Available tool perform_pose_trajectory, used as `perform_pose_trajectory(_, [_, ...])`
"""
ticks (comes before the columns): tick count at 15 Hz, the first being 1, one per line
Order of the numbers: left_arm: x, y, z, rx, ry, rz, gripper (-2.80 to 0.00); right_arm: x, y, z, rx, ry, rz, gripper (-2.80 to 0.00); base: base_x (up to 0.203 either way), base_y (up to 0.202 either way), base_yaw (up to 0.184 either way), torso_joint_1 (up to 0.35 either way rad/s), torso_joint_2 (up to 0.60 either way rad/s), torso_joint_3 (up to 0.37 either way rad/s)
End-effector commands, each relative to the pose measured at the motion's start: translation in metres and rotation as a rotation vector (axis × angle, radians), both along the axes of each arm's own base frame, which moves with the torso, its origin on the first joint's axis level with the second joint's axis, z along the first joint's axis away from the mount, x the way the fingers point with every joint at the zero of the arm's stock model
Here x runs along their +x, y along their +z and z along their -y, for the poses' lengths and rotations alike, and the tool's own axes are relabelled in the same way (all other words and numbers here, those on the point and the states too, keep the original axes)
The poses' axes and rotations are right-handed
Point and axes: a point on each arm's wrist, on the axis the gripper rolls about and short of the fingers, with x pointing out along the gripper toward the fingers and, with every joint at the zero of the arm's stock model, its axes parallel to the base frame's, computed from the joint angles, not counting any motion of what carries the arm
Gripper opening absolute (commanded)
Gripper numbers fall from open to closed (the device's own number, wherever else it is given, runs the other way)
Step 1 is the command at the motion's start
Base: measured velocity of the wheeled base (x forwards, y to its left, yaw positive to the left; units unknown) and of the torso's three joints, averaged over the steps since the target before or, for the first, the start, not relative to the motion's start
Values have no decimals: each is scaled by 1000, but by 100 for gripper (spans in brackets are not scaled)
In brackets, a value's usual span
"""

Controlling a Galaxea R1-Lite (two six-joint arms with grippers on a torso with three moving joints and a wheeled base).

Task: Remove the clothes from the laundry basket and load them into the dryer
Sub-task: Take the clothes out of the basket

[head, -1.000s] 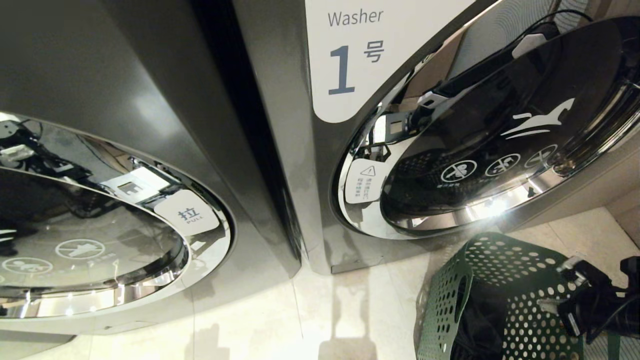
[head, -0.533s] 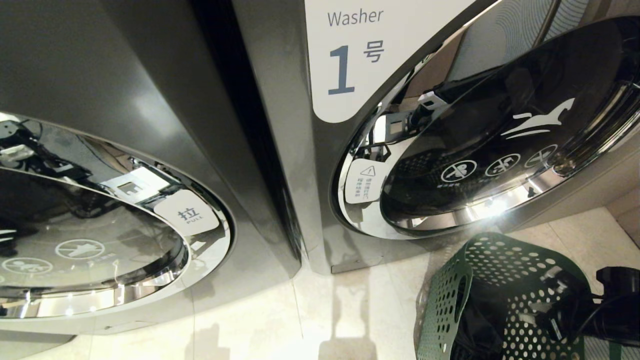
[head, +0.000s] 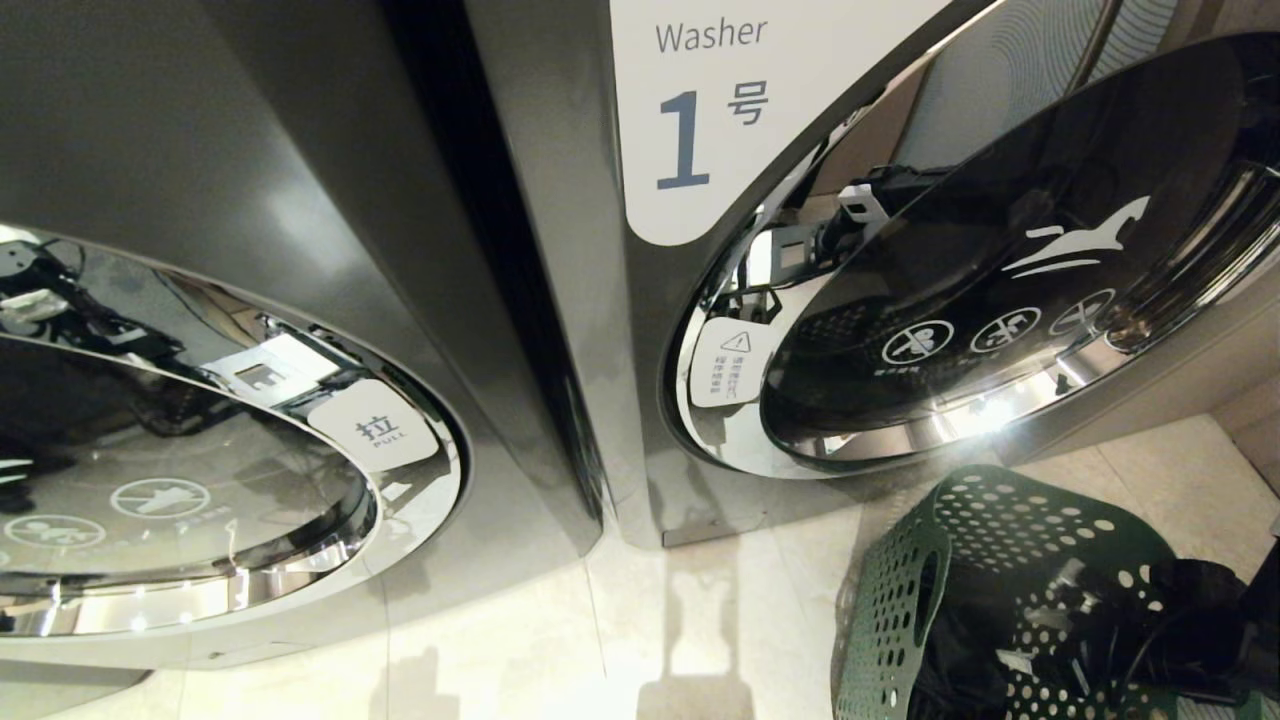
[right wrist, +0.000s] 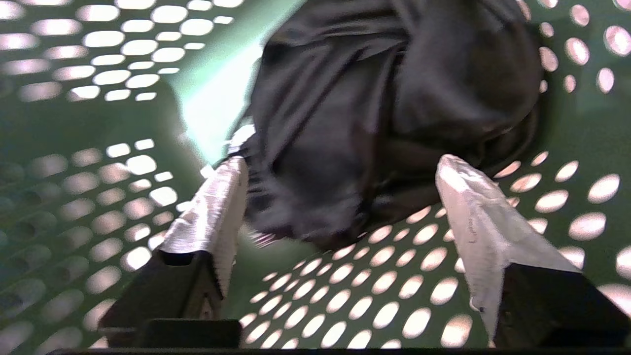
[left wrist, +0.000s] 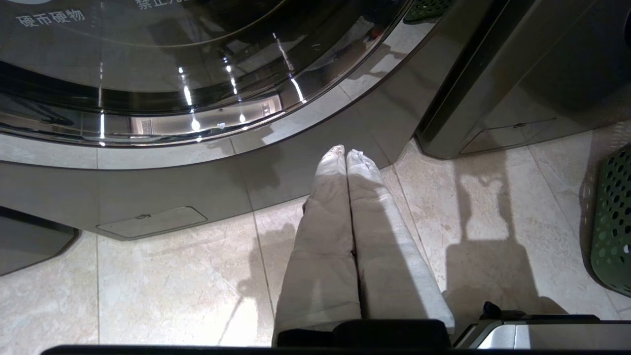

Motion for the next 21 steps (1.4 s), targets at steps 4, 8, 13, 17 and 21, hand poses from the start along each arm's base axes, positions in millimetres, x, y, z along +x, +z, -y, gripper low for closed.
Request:
perform_pose_trajectory(4, [0, 0, 0, 0, 0, 0, -280, 24, -38, 9, -12, 17, 17, 0, 0, 0, 0, 0, 0, 0])
perform_pose_trajectory(8, [0, 0, 0, 0, 0, 1, -280, 38, -50, 1, -16, 52, 25, 0, 0, 0, 0, 0, 0, 0])
perform_pose_trajectory(13, [0, 0, 0, 0, 0, 1, -280, 60, -62, -1, -91, 48, 41, 0, 0, 0, 0, 0, 0, 0])
perform_pose_trajectory(17, [0, 0, 0, 0, 0, 0, -280, 74, -67, -3, -160, 47, 56, 0, 0, 0, 0, 0, 0, 0])
perform_pose_trajectory(21, [0, 0, 0, 0, 0, 1, -280, 77, -82, -4, -189, 53, 66, 0, 0, 0, 0, 0, 0, 0])
